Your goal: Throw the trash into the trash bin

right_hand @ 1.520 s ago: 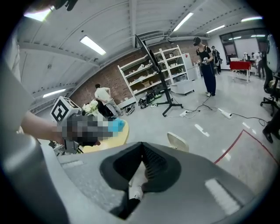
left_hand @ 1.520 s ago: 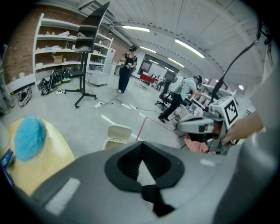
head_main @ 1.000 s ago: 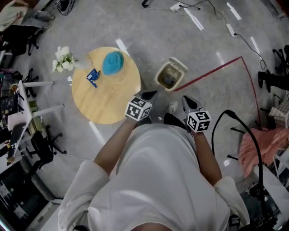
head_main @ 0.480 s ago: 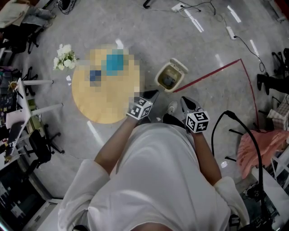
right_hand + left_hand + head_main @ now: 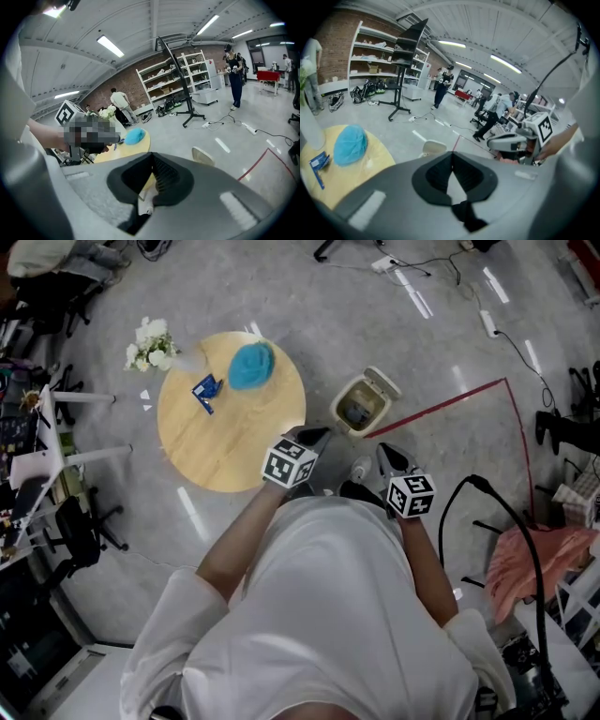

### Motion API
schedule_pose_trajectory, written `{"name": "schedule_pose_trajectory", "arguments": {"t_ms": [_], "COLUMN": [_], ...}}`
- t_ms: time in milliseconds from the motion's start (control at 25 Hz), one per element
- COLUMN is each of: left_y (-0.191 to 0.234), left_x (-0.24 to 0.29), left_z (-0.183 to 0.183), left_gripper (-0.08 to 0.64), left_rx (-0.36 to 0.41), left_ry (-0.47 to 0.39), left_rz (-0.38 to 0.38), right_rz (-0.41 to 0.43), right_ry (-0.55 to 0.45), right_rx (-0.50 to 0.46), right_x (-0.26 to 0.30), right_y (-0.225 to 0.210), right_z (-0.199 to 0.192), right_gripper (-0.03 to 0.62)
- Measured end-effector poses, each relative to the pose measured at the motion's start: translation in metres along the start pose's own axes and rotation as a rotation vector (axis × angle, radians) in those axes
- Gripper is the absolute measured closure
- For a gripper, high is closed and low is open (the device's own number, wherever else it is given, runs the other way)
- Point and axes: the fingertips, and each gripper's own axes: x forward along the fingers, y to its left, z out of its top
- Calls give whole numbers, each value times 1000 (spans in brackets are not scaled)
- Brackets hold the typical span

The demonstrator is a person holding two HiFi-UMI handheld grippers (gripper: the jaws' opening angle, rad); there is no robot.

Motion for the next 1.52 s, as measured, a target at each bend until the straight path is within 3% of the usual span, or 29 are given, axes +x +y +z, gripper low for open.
{"name": "schedule_pose_trajectory", "arguments": {"t_ms": [720,1120,1520], "left_y": [54,102,154], "left_x": [-54,-92,-127], "left_z": [-28,-41,-57], "left_gripper": [534,508,500], "left_rx": [-56,-113,-117], "left_ry": [-39,-69,-58], "left_rz": [135,216,296], "right_rz": [62,66,60], "right_ry": [36,57,74], "right_rx": [-59,-84,-96], "right_x": [28,42,53], "right_y": [43,63,78], "right_z": [3,2,2], "right_gripper": [592,592,592]}}
